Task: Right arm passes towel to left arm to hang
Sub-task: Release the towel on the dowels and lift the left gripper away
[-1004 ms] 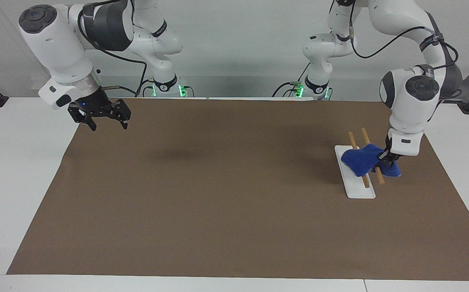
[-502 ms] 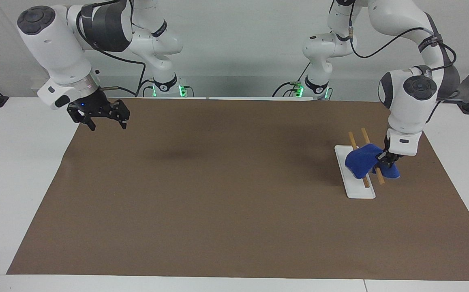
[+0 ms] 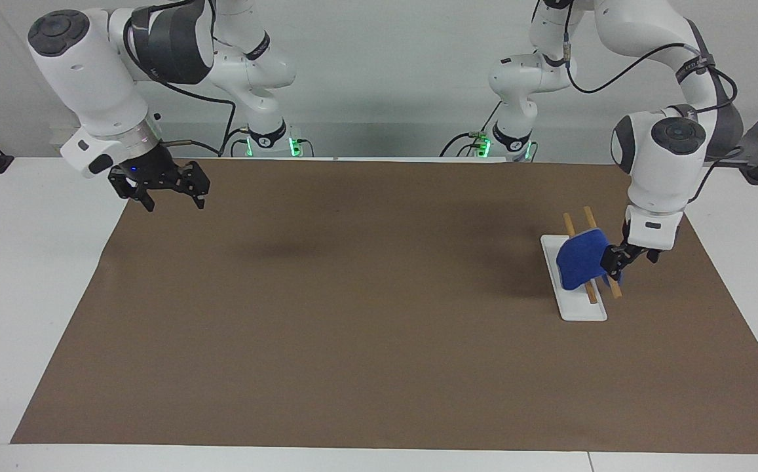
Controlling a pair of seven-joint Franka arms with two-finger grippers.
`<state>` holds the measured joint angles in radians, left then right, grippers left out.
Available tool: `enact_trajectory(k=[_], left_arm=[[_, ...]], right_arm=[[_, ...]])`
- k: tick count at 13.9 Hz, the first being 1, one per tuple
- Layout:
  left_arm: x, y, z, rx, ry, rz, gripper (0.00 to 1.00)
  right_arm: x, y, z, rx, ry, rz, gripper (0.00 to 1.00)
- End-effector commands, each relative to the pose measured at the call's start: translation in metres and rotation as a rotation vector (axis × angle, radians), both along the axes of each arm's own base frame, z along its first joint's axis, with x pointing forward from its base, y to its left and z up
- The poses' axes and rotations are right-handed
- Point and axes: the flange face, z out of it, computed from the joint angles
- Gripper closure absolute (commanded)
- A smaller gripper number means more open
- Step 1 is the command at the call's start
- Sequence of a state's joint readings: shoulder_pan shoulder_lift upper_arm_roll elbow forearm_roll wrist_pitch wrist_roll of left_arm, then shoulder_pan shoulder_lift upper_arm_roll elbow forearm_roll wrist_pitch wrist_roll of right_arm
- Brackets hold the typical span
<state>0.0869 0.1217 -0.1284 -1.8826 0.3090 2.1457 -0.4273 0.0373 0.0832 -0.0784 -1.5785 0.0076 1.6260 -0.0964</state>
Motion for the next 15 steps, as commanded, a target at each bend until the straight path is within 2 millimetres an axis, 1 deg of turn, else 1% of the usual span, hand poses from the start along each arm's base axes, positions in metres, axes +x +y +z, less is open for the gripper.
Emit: enact_trajectory(k=[1, 2, 3, 5, 8, 10, 12, 13, 14, 15], left_arm=[[-0.01, -0.019, 0.031, -0.049, -0.037, -0.044, 0.0], [-0.014, -0.023, 0.049, -0.082, -0.059, -0.07, 0.0], [-0.018, -0.027, 0.062, -0.118, -0.068, -0.088, 0.0], [-0.024, -0.048, 0.094, -0.166, -0.059, -0.132, 0.0], [-0.026, -0.071, 0.143, -0.167, -0.014, -0.189, 0.0], [-0.032, -0.074, 0.164, -0.219, 0.018, -0.211, 0.0], [-0.038, -0.07, 0.181, -0.214, 0.089, -0.263, 0.0], [-0.033, -0.069, 0.185, -0.211, 0.112, -0.293, 0.0], [-0.033, -0.066, 0.19, -0.209, 0.13, -0.298, 0.0], [-0.035, -0.062, 0.191, -0.205, 0.151, -0.298, 0.0]], right_arm=[[-0.006, -0.002, 0.0, 0.02, 0.002, 0.0, 0.0], [-0.006, -0.002, 0.0, 0.02, 0.002, 0.0, 0.0], [-0.006, -0.002, 0.0, 0.02, 0.002, 0.0, 0.0], [-0.006, -0.002, 0.0, 0.02, 0.002, 0.0, 0.0], [-0.006, -0.002, 0.0, 0.02, 0.002, 0.0, 0.0], [-0.006, -0.002, 0.0, 0.02, 0.0, 0.0, 0.0], [-0.006, -0.002, 0.0, 0.02, 0.002, 0.0, 0.0], [-0.006, -0.002, 0.0, 0.02, 0.002, 0.0, 0.0], [-0.006, -0.002, 0.0, 0.02, 0.002, 0.0, 0.0], [-0.006, -0.002, 0.0, 0.02, 0.002, 0.0, 0.0]])
